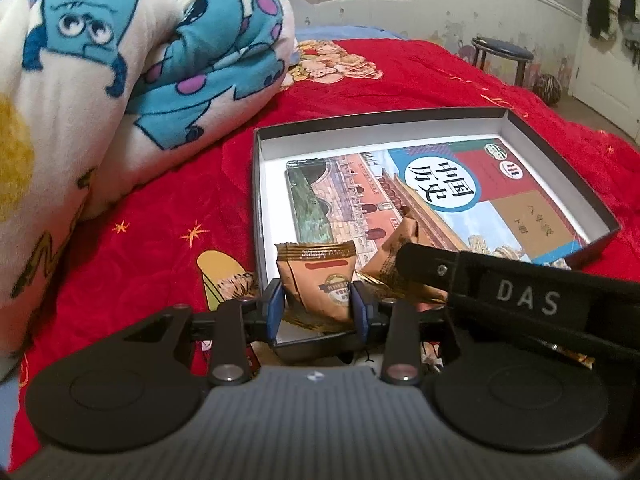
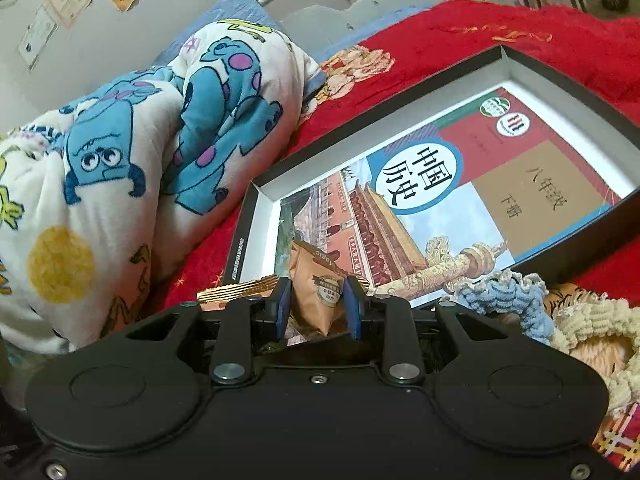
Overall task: Organize objects
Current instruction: 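Lower the packets into the box and open both grippers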
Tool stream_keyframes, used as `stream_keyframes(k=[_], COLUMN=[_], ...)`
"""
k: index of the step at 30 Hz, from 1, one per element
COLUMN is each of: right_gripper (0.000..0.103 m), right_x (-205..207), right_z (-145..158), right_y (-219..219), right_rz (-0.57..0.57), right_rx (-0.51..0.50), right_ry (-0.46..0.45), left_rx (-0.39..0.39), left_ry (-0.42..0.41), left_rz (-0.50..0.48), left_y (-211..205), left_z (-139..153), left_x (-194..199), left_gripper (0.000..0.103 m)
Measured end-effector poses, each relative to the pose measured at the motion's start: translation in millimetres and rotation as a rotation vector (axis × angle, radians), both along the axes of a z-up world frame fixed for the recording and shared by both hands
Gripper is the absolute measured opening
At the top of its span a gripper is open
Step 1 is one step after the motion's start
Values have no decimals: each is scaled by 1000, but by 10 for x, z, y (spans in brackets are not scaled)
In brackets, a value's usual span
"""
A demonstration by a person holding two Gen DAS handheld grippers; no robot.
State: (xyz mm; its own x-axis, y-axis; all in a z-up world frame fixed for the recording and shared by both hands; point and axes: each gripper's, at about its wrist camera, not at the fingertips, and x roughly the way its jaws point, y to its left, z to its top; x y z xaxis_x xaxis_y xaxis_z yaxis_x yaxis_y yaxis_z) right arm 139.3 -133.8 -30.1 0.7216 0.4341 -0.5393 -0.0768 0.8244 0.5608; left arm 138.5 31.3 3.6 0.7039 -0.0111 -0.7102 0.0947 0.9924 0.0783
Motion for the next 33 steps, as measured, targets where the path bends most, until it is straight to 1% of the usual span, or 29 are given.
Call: stream_keyframes(k=[5,6,7,8,13,15,16,18,21,22,28,31,32,33], right_gripper=[28,28,28,28,28,28,28,28,28,28,28,35,39,40], right_x=[23,24,27,28,41,45,50,57,59,58,55,28,17,5], right_z=[-16,-16,-14,-12,-15,-18,-23,-31,-32,-30,-21,19,46,75], right_y=[-27,-26,-23,-19,-37,-49,-55,-67,-66,-62,-55,-36,-36,-36], right_rz=[2,-1,-3,-4,0,4,5,5,6,7,14,13,14,13], right_rx=[24,26,24,23,40,53,61,76,71,65,78,66,58,54], right_ry=[9,12,16,18,30,34,35,42,40,38,42,37,32,26], left_rx=[-5,-4,-4,-10,-24,-41,-51,-44,-11,-4,16,17,16,15], left_ry=[4,2,-3,-4,2,9,16,6,-4,-5,-36,-47,-46,-46], left_rz=[3,3,3,0,-2,-3,-16,-34,-53,-51,-32,-24,-23,-20], left_y=[5,7,13,16,14,15,10,-8,-43,-44,40,85,93,104], left_z=[-12,-7,-2,1,7,22,28,41,60,67,150,181,191,204], left_x=[25,23,23,24,19,10,3,-19,-39,-43,-93,-109,-111,-116], left_gripper=[46,50,51,57,59,63,67,72,74,76,77,77,77,77])
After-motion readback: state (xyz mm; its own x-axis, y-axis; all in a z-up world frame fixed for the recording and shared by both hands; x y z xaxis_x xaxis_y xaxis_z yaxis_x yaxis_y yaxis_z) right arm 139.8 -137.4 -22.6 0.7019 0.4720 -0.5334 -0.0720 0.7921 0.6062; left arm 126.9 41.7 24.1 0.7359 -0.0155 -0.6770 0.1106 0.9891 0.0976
